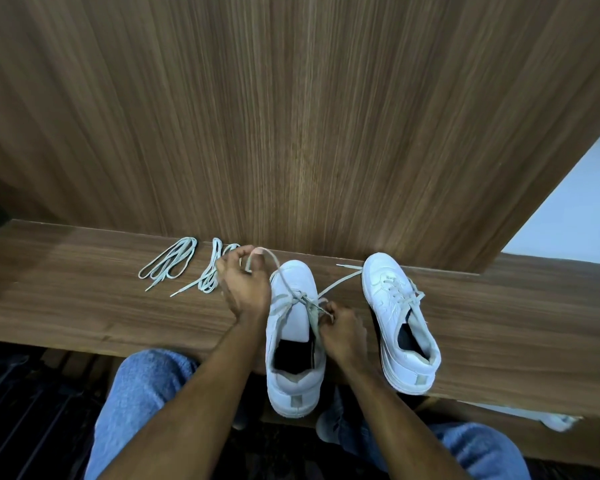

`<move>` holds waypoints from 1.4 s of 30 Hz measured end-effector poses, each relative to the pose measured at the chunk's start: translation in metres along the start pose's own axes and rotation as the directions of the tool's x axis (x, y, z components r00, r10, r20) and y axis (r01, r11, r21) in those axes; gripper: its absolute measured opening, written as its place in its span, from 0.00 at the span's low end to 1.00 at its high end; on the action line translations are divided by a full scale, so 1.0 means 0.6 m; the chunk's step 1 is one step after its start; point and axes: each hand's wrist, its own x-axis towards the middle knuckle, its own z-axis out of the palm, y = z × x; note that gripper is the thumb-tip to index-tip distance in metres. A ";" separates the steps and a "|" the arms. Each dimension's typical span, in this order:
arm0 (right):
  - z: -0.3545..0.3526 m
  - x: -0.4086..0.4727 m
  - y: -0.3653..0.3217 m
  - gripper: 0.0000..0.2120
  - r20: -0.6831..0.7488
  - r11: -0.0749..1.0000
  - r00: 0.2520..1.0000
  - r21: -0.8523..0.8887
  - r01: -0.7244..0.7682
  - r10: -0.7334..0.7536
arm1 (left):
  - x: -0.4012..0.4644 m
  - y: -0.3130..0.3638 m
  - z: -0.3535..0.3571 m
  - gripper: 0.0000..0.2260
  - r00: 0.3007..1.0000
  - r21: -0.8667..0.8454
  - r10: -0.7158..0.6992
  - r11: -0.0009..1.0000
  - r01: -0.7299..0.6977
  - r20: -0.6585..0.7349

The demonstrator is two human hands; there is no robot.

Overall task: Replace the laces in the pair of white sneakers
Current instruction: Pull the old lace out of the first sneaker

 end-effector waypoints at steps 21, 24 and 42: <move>0.000 -0.002 -0.001 0.07 0.000 1.000 1.000 -0.016 -0.016 0.016 | -0.005 -0.032 0.008 0.10 0.770 0.591 0.426 0.494 -0.637 0.475; -0.001 -0.003 -0.001 0.07 -0.001 1.000 1.000 -0.007 -0.009 0.008 | 0.013 -0.003 0.000 0.07 0.929 0.472 0.301 0.801 -0.368 0.214; 0.003 -0.002 0.000 0.05 0.002 1.000 1.000 0.007 -0.020 0.020 | -0.044 -0.062 0.007 0.16 0.647 0.592 0.166 0.284 -0.754 0.744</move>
